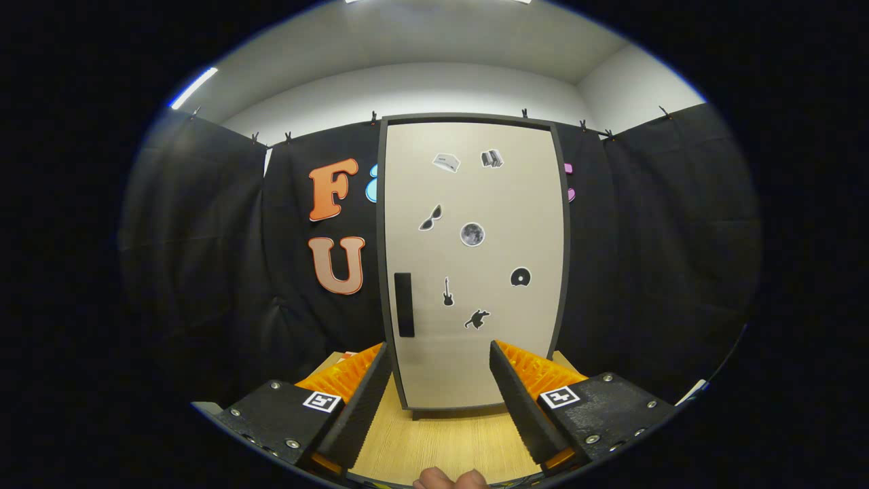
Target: Open the shoe cabinet door, grab the shoes and put them into the shoe cabinet, then close the shoe cabinet door.
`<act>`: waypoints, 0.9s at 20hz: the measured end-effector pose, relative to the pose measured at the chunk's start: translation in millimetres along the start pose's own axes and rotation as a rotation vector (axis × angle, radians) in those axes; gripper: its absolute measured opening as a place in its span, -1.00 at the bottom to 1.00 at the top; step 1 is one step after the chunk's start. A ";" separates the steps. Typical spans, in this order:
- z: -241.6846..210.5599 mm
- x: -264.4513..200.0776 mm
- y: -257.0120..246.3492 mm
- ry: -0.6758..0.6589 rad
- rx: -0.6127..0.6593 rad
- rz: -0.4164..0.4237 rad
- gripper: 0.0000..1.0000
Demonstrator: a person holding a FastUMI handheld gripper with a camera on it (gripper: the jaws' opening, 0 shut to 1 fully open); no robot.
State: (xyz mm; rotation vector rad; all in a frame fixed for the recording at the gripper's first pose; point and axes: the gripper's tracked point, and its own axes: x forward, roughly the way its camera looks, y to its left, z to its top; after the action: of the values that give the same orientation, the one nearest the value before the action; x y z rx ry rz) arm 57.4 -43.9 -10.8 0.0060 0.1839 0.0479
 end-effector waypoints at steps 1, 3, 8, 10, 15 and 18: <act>1.8 -8.9 -6.3 -0.007 0.011 0.007 0.82; 6.0 -24.3 -25.3 -0.017 0.027 -0.004 0.82; 23.3 -51.8 -62.7 -0.068 0.026 -0.018 0.82; 29.8 -59.8 -70.8 -0.083 0.027 -0.018 0.82; 31.1 -63.2 -82.9 -0.084 0.044 -0.013 0.82; 29.9 -63.4 -86.7 -0.082 0.039 -0.017 0.82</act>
State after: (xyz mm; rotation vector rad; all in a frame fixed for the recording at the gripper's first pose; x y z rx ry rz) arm 4.7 -133.6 29.3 0.0455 0.1024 0.0270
